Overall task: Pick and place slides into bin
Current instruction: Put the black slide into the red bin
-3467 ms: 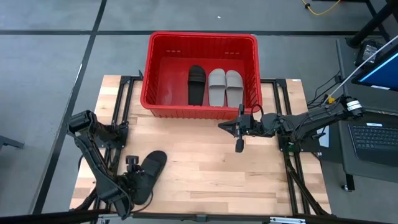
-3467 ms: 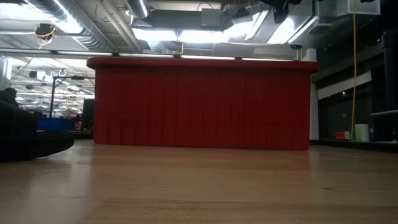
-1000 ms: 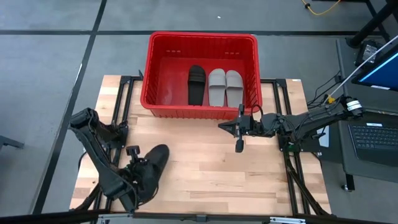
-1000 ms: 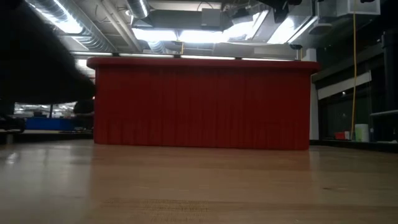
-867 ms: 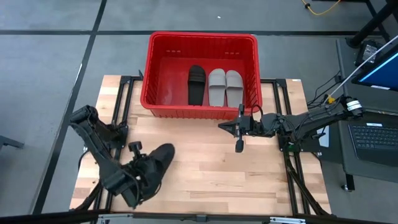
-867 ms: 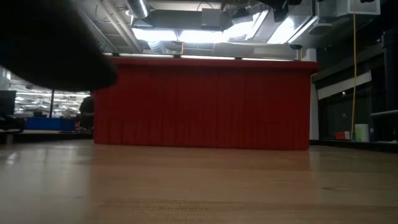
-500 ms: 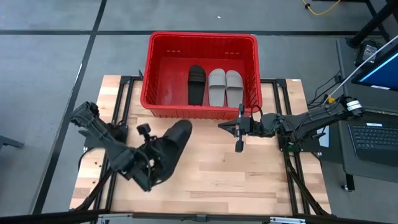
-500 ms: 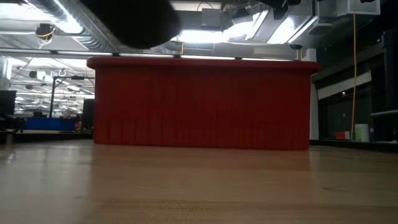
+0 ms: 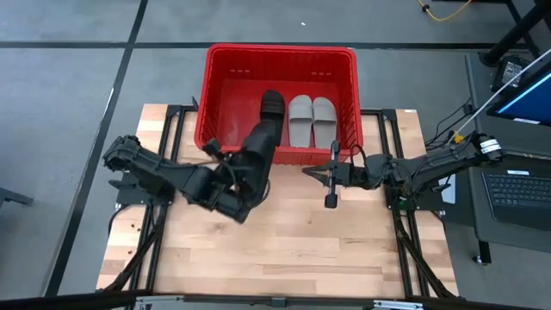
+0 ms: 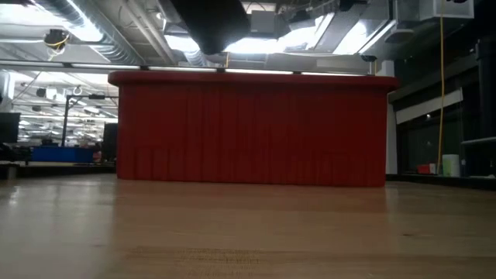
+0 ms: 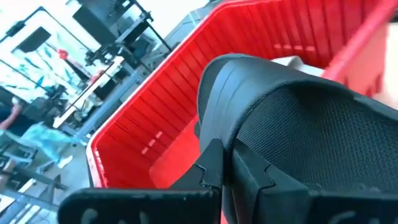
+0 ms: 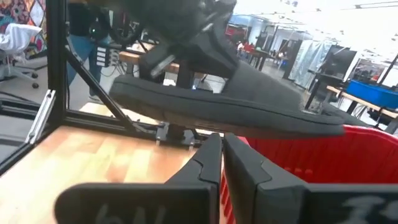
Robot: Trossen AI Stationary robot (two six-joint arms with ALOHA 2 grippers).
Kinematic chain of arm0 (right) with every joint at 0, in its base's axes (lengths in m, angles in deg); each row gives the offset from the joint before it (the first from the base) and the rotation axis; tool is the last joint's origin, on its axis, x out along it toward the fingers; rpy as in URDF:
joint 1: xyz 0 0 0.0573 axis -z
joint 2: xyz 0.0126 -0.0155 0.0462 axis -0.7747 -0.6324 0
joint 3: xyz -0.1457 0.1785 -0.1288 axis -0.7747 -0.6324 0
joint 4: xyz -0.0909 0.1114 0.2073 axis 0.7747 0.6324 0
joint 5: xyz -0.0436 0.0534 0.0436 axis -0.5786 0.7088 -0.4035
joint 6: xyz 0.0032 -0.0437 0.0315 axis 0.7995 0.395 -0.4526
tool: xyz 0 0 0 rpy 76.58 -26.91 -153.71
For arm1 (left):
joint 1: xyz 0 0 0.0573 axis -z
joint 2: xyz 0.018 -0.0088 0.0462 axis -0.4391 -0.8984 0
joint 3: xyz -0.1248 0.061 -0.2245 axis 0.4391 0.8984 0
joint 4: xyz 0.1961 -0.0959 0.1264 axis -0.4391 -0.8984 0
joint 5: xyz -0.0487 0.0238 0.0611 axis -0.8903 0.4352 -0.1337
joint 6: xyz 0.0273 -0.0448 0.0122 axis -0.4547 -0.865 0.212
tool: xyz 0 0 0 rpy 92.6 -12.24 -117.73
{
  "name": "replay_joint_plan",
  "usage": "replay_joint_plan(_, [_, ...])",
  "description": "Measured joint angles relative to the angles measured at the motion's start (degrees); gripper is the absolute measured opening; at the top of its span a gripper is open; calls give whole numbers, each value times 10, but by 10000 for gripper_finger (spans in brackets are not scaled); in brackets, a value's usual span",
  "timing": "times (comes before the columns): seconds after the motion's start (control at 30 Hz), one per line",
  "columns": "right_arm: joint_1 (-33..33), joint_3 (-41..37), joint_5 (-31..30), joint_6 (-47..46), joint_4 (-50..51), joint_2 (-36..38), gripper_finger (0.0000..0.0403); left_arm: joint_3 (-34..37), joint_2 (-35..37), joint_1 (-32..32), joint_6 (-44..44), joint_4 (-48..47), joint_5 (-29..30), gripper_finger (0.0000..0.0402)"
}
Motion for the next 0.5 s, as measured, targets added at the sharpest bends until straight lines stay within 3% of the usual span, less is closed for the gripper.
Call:
replay_joint_plan(0.27, [25, 0, 6, 16, 8, 0, 21, 0, 0, -73, 238, 138, -5, 7])
replay_joint_plan(0.5, [66, 0, 82, 50, 7, 0, 21, 0, 9, -135, 372, 172, -54, 6])
